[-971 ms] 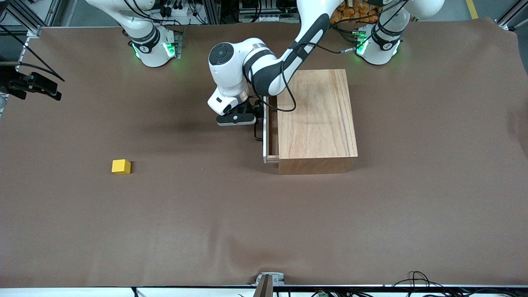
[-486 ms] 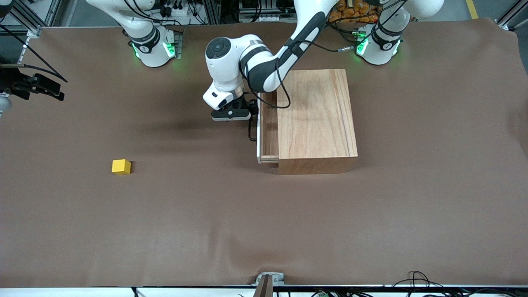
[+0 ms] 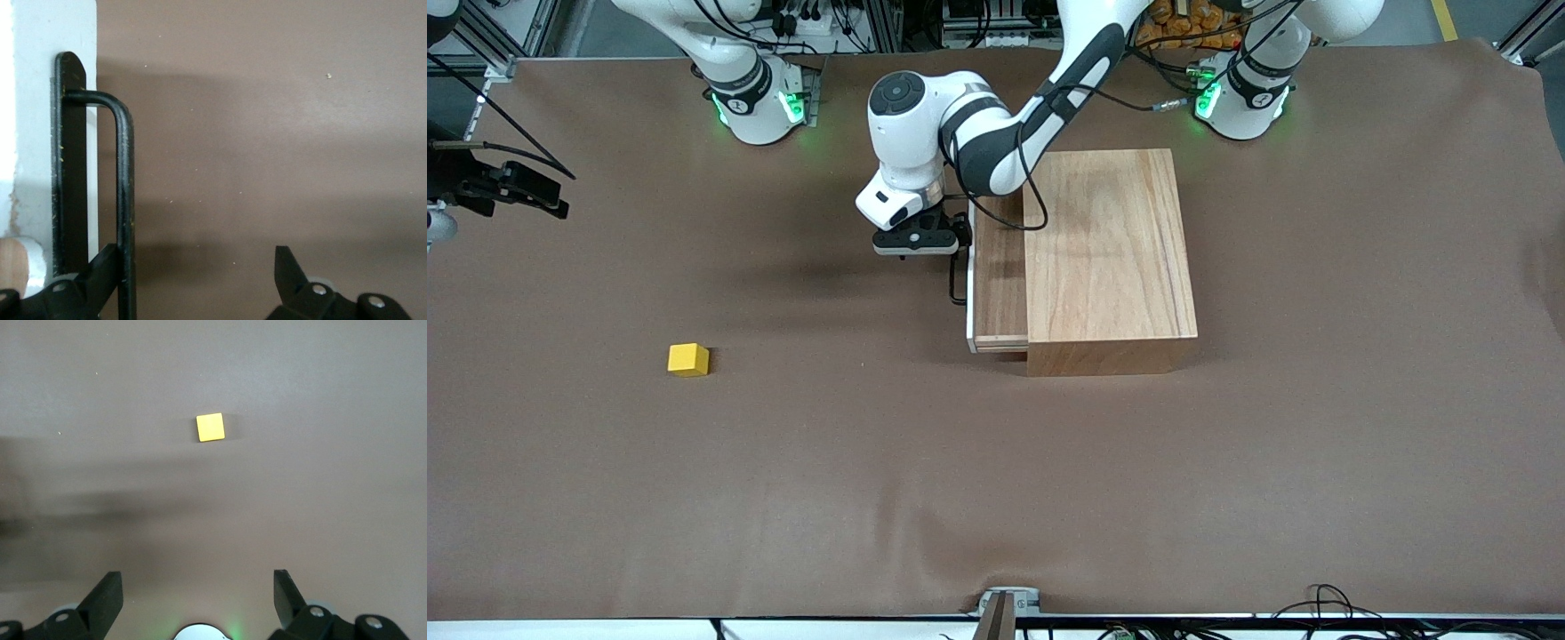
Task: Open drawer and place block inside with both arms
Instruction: 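Pull the drawer open by its handle with the left gripper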
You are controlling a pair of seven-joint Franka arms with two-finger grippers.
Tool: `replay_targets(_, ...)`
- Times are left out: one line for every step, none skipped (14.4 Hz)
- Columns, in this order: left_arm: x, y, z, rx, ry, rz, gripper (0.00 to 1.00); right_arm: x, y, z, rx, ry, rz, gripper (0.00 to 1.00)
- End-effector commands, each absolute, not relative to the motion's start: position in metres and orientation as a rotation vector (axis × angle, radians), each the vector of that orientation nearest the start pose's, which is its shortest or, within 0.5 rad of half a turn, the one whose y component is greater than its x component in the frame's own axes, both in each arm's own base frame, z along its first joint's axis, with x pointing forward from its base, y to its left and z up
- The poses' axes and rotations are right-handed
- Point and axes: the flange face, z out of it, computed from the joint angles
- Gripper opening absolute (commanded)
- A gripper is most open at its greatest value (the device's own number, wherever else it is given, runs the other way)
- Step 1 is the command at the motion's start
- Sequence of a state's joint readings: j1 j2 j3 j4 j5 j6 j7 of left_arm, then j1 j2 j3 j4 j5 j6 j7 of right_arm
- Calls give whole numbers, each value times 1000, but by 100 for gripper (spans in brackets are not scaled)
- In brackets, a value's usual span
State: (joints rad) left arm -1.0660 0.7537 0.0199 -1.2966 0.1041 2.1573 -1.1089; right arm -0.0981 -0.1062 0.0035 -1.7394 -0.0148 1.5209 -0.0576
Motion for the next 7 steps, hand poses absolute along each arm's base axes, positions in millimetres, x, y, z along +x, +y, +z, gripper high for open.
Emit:
replay_targets(367, -673, 297, -3236, -6, -281, 100, 510, -45, 599, -3151, 34, 164, 100)
replay_targets(365, -674, 293, -3240, 1, -282, 100, 510, -45, 600, -3152, 34, 159, 100)
replay_targets(362, -676, 293, -3242, 14, -285, 100, 510, -44, 599, -3152, 31, 162, 100)
replay_targets(362, -677, 295, -3250, 14, -292, 100, 510, -43, 599, -3152, 29, 159, 100)
replay_targets(362, -678, 300, -3257, 19, -299, 100, 511, -43, 600, -3154, 28, 145, 100)
replay_targets(360, -679, 302, -3261, 23, -300, 100, 514, -37, 596, -3143, 12, 148, 100)
replay_targets(360, -679, 303, -3263, 22, -300, 100, 516, -35, 593, -3132, 10, 149, 100)
